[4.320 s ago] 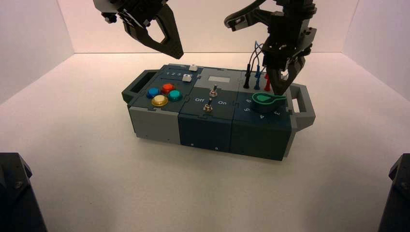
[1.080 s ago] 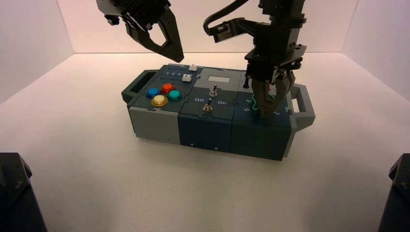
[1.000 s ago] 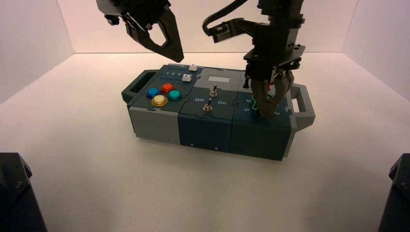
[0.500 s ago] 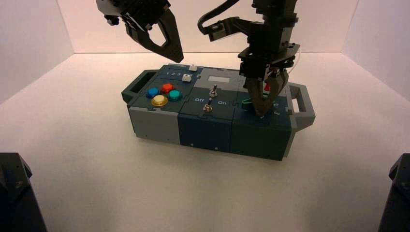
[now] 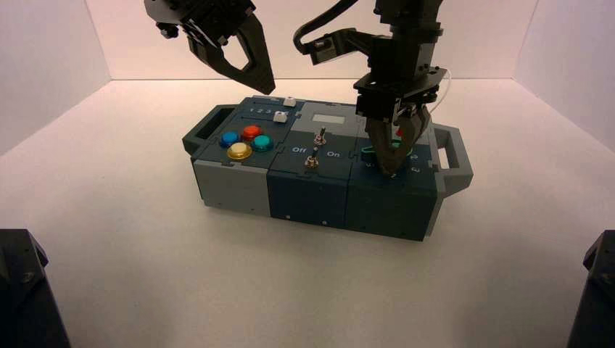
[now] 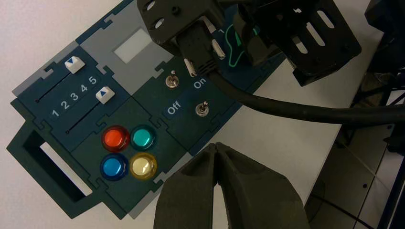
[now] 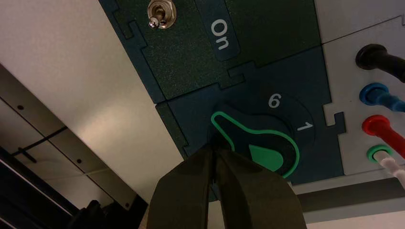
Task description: Turn the knob to position 5.
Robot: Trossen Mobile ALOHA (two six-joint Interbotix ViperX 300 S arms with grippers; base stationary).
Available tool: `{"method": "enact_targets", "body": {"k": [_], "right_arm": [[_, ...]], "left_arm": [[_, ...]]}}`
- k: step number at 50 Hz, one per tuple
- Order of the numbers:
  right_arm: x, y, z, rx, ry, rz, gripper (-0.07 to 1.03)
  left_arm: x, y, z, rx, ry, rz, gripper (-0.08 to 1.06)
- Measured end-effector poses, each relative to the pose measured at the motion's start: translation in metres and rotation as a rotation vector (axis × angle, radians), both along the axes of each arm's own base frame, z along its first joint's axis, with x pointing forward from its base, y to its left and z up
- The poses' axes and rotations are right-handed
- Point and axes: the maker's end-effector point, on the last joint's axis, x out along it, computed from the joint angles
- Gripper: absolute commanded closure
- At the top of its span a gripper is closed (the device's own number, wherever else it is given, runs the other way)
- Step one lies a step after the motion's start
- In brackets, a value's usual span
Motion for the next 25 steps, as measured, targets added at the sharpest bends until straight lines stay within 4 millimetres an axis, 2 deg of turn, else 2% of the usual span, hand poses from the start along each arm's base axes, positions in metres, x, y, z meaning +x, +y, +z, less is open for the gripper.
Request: {"method": "enact_targets", "body": {"k": [14,25], "right_arm": [[-0.001,-0.002,0.002,0.001,-0.006,0.003,0.98],[-0.009,-0.008,0.019,0.023,-0.025,-0.001,0.98]], "left_arm": [[0.0,0.0,0.0,0.001,0.0,0.001,1.01],[0.001,0.001,0.0,0.006,-0.007,-0.005,1.01]]}}
